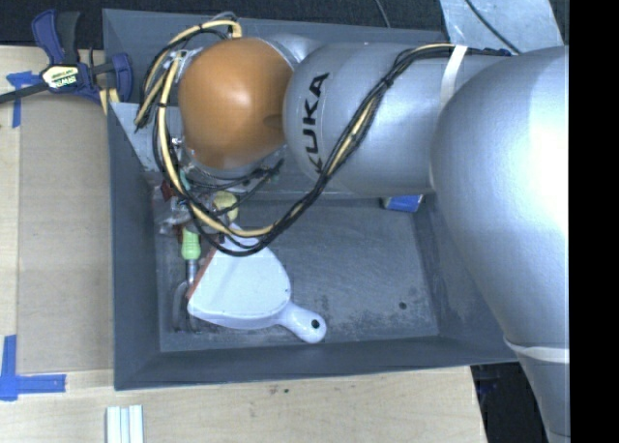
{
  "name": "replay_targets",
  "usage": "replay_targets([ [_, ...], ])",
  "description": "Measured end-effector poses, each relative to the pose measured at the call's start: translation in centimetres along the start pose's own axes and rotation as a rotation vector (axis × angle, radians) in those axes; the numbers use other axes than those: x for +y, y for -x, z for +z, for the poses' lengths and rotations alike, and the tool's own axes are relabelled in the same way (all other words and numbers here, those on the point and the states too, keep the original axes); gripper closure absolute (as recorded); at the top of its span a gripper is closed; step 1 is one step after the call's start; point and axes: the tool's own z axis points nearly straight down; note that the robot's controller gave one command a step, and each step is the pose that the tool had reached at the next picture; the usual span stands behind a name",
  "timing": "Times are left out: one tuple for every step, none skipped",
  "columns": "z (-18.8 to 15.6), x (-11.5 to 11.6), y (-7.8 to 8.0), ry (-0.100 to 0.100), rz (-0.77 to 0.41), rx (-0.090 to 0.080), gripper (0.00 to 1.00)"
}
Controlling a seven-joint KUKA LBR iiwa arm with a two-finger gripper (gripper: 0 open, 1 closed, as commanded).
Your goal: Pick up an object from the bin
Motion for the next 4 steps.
replay_targets([
  [-1.5,-0.1,0.1,-0.001,0.003,-0.003,1.00],
  [-2.4,-0.1,0.1,-0.003,0.006,-0.005,1.00],
  [-4.3,-0.2,0.2,-0.003,0.008,-0.006,1.00],
  [-6.3,-0.2,0.2,-0.003,0.010,-0.007,1.00],
])
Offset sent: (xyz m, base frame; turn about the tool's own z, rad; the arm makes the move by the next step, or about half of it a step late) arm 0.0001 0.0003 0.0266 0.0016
